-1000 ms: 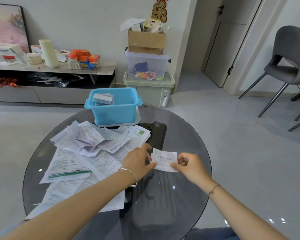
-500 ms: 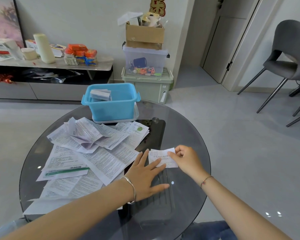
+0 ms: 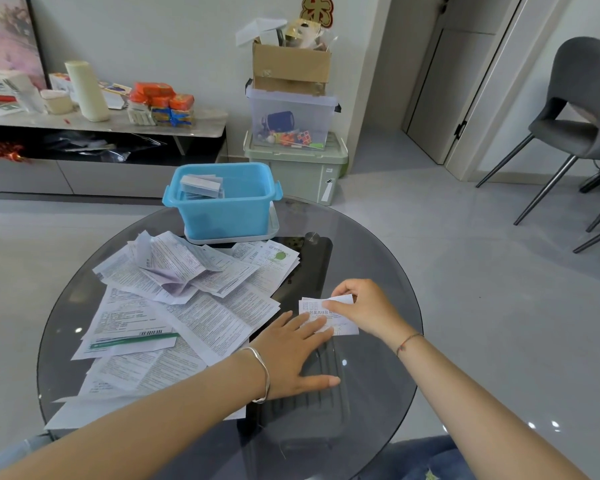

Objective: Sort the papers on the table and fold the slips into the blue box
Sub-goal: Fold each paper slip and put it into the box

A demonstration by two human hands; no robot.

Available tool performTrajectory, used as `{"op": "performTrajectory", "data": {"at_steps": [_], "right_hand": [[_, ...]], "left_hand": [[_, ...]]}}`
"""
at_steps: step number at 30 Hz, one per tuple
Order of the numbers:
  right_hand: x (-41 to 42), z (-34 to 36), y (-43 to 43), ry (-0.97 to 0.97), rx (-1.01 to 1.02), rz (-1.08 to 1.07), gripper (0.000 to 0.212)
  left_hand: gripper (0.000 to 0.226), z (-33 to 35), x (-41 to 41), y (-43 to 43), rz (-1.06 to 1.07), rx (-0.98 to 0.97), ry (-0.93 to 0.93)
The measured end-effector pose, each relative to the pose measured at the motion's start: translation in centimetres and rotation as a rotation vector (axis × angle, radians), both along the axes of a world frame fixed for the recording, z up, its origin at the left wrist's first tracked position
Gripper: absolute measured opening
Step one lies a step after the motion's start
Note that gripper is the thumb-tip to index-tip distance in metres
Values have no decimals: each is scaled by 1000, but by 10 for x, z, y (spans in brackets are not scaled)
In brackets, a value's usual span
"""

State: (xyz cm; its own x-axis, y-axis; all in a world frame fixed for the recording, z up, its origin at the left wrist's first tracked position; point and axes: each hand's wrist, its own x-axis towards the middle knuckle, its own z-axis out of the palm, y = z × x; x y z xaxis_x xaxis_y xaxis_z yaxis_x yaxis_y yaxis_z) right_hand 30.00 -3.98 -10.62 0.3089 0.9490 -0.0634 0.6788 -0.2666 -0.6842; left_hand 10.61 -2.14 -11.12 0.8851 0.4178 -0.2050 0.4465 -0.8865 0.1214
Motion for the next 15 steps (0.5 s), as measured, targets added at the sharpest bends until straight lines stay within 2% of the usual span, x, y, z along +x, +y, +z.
{"op": "performTrajectory", "data": {"at_steps": [3,6,15], "right_hand": [[-6,2,5,-40,-26,37,6],[-7,0,8,-50,-23,11,10],[-8,-1,9,-100,-23,-21,11]], "left_hand": [[92,-1,-1,2,-11,5,-20],[98,-3,-2,3,-13,-1,-33],[97,-7,-2,1,-2,6,-46]]}}
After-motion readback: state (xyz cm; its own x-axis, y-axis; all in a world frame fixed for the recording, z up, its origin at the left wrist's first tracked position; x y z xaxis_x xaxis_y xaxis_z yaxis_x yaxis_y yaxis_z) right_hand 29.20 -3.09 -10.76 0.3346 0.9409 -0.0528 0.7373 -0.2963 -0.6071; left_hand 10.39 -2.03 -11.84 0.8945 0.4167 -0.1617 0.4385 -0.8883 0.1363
